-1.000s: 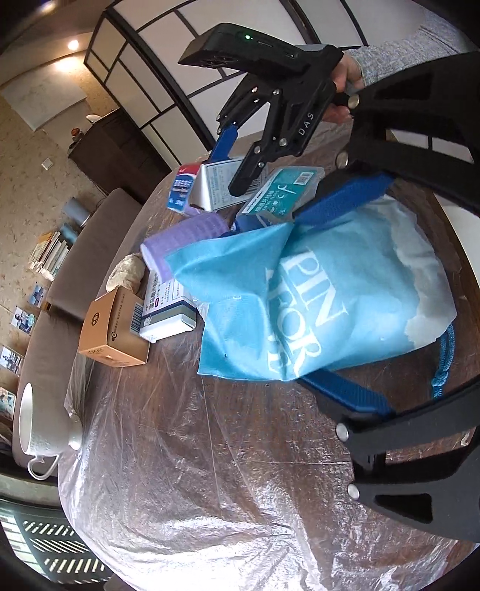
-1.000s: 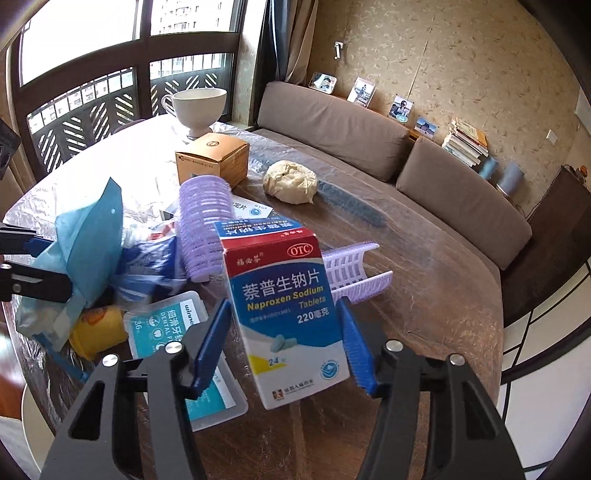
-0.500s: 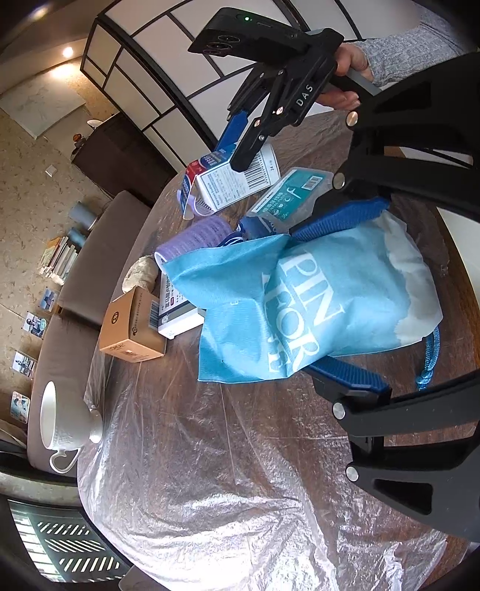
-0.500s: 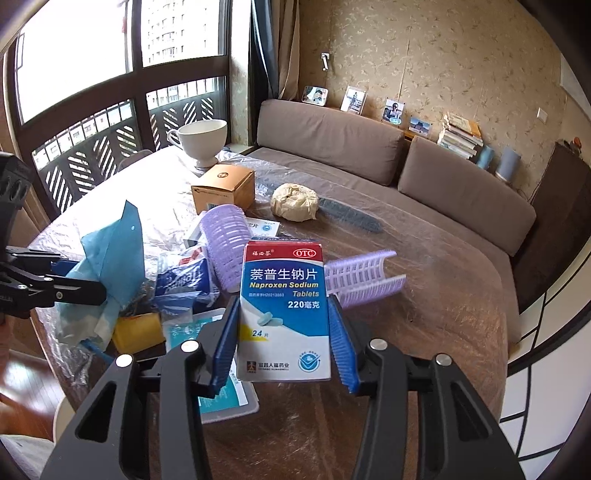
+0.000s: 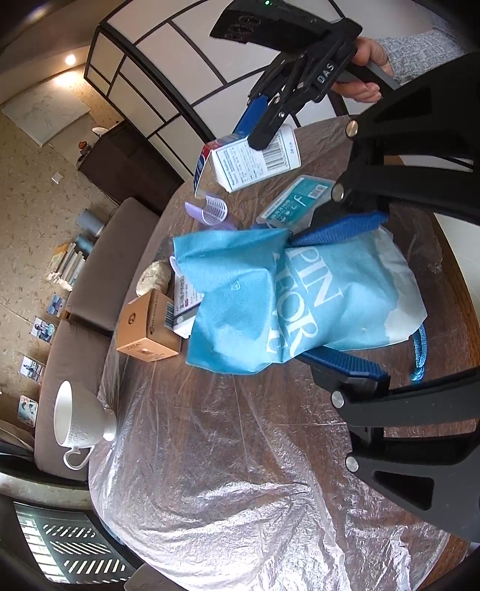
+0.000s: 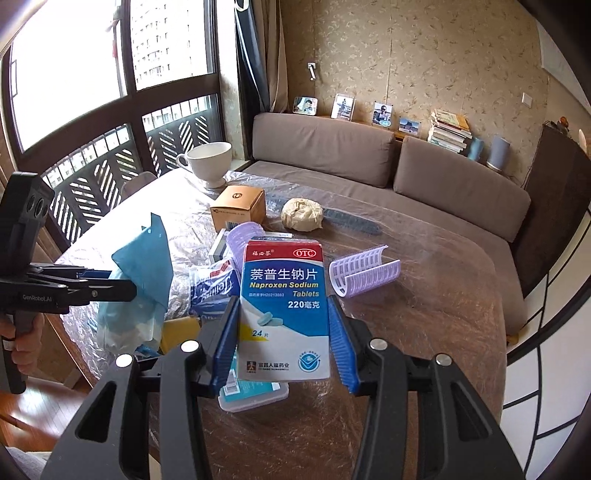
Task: Collect trash
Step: 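Carry the blue bag and Naproxen box down over the white trash bin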
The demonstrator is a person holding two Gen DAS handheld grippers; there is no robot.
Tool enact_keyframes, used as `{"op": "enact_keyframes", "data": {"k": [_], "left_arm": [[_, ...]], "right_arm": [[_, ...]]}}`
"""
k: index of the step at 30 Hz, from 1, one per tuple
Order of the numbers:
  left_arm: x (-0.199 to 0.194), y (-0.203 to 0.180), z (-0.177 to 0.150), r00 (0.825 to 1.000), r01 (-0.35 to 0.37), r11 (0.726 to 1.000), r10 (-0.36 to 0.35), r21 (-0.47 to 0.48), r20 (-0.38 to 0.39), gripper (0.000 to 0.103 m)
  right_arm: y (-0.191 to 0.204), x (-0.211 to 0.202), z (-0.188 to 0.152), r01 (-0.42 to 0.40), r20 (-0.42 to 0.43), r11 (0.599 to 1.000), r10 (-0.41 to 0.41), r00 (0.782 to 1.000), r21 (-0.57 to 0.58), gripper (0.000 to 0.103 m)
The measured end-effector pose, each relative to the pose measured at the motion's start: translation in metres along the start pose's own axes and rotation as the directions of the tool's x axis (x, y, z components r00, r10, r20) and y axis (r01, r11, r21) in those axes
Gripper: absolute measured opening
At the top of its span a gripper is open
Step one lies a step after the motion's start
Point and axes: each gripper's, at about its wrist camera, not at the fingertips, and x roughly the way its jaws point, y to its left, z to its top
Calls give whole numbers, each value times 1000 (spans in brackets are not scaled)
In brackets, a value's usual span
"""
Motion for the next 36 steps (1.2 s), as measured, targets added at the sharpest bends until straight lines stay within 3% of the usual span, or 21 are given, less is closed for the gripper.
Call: {"op": "enact_keyframes", "data": {"k": [2,5,12,14,16,18,30,36], "left_arm": [[5,1,-1,1000,-5,1000,4,-10,-20,82],[14,-1,0,999,4,1000,-5,-13,-42,90],[35,-6,-2,998,-7,1000,7,3,-62,91],[36,-9,-4,998,-20,999,22,29,-58,72],[34,-9,-4,999,10,1000,-9,23,-52,57],[29,-11,-4,999,1,999,0,45,-37,50],[-10,4,-4,999,38,998,-39,57,13,48],[-22,-5,-8,1000,-4,992,1,126,22,48]], "right_arm": [[3,-3,-1,5,-1,1000,-5,1000,7,45],[8,-7,-5,17,-2,1000,-17,1000,10,45],[12,-12,-11,25,-4,999,-25,1000,28,45],[13,-13,-14,28,-5,999,-28,1000,35,45],[14,-15,-16,35,-2,999,-35,999,39,45],[16,-17,-18,36,2,998,-37,999,42,45],[28,-28,-15,25,18,995,-27,999,91,45],[38,-31,-22,52,-16,987,-50,999,149,46]]}}
